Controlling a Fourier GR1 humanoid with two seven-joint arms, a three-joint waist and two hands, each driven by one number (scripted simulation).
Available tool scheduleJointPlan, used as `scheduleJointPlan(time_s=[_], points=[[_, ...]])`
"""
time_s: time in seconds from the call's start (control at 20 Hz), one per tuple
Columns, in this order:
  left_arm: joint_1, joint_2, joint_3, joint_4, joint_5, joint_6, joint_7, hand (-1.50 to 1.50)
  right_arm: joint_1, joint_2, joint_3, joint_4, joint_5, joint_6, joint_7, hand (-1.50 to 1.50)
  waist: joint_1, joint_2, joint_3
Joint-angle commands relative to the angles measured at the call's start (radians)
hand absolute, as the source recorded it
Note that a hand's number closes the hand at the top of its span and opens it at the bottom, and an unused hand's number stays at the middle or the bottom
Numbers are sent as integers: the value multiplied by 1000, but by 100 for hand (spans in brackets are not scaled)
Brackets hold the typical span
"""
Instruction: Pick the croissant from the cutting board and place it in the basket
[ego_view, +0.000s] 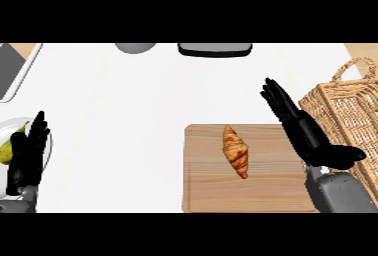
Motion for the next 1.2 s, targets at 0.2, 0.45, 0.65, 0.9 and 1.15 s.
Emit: scheduleJointPlan(time_s=[0.2,0.45,0.65,0.9,1.15], points=[[-142,-21,-46,-60,62,-161,4,0,-396,-5,38,201,-40,226,41,150,62,-5,14],[-147,-70,-82,-55,104,-207,23,0,-429,-96,399,46,332,376,-108,-150,64,-17,11],[-165,-34,-28,-62,140,-233,59,0,-301,84,560,98,560,104,-217,-150,14,-23,14],[-125,-56,-18,-33,133,-256,10,0,-351,258,626,124,678,58,126,-150,2,-27,12],[-188,-13,17,-23,159,-273,80,0,-524,261,654,94,777,227,480,-150,-11,-38,10]])
